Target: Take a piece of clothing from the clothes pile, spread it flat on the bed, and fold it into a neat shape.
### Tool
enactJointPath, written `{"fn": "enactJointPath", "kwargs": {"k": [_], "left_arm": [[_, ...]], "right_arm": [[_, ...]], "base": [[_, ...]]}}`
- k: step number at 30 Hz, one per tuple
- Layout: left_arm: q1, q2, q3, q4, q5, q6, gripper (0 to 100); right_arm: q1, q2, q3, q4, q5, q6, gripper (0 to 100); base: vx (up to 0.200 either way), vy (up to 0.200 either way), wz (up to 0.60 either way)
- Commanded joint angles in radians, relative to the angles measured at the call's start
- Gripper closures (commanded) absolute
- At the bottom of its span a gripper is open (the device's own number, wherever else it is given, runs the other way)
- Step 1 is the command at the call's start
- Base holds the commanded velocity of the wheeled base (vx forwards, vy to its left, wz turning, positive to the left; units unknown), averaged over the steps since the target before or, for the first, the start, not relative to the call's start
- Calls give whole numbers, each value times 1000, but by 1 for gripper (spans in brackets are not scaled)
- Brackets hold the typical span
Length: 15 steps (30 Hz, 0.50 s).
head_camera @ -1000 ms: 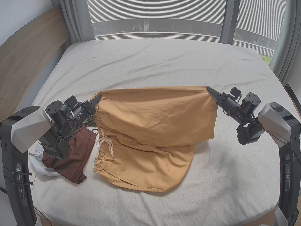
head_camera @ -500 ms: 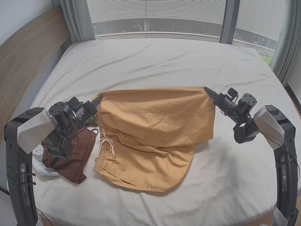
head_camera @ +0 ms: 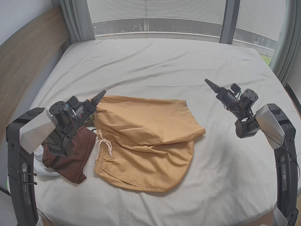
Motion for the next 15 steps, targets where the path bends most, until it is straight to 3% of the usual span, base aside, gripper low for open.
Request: {"fn": "enactJointPath", "kwargs": {"k": [1, 7, 15], "left_arm": [[-5, 26, -8, 12, 0, -2, 0], [4, 18, 39, 91, 8, 5, 0], [17, -66, 127, 181, 6, 14, 0]], "right_arm": [[-6, -15, 42, -4, 0, -27, 0], [-6, -38, 221, -90, 0, -115, 0], [3, -94, 433, -188, 0, -147, 0]], "base": [[0, 0, 0], [0, 0, 0], [0, 0, 0]]}}
